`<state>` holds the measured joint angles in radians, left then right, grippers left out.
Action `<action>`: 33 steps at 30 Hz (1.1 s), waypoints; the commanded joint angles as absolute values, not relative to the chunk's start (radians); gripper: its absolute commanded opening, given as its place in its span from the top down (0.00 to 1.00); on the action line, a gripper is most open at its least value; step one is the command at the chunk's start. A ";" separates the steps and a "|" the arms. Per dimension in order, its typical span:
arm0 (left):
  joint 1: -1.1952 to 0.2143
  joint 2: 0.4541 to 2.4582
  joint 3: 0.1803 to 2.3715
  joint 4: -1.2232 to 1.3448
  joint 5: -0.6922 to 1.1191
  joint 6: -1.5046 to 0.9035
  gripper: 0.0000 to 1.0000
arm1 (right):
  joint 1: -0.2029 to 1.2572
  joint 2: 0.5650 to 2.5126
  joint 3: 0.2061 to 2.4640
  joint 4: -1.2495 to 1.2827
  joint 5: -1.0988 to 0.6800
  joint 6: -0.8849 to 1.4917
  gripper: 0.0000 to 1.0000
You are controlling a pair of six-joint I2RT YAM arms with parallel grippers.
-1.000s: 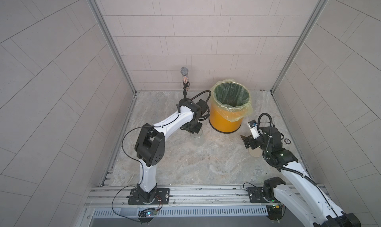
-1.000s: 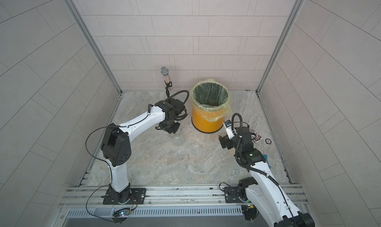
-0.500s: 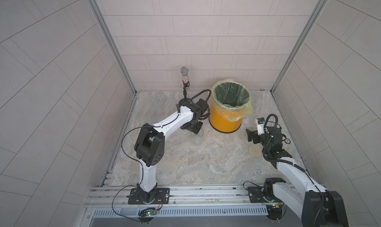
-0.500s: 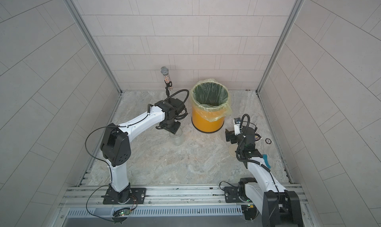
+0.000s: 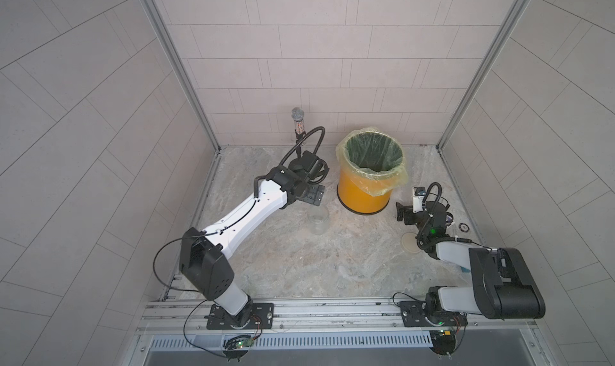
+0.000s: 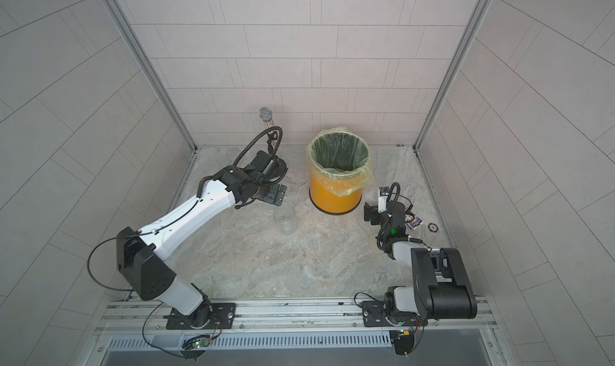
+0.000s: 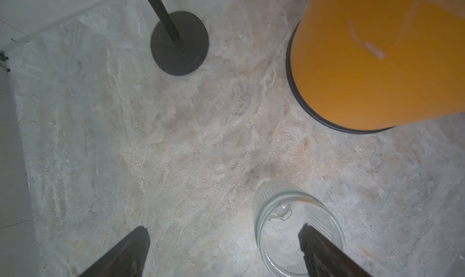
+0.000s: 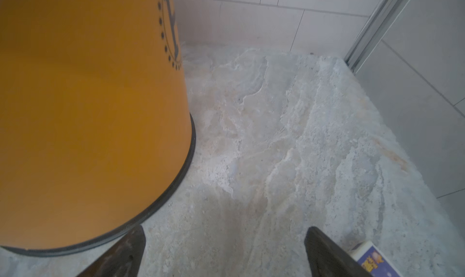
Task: Empty expired oatmeal from jars
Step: Reset both arms
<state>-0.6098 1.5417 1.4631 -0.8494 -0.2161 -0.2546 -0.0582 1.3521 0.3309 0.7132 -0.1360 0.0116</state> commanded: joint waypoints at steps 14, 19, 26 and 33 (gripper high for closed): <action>-0.421 1.003 0.594 0.097 -0.644 -0.204 0.00 | -0.042 1.406 0.255 0.974 -0.131 0.050 0.01; -0.401 1.001 0.414 0.313 -0.687 -0.095 0.00 | -0.005 1.564 0.215 1.231 -0.104 0.014 0.01; -0.373 1.222 0.178 0.920 -0.726 0.120 0.00 | -0.004 1.523 0.344 0.921 0.053 0.081 0.01; -0.297 1.626 0.233 1.354 -0.639 0.179 0.00 | -0.009 1.558 0.312 1.036 0.074 0.098 0.01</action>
<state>-0.3283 1.5822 0.1879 1.0920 -0.6659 0.1360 -0.0071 1.5562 0.3206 1.0218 0.0410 0.0624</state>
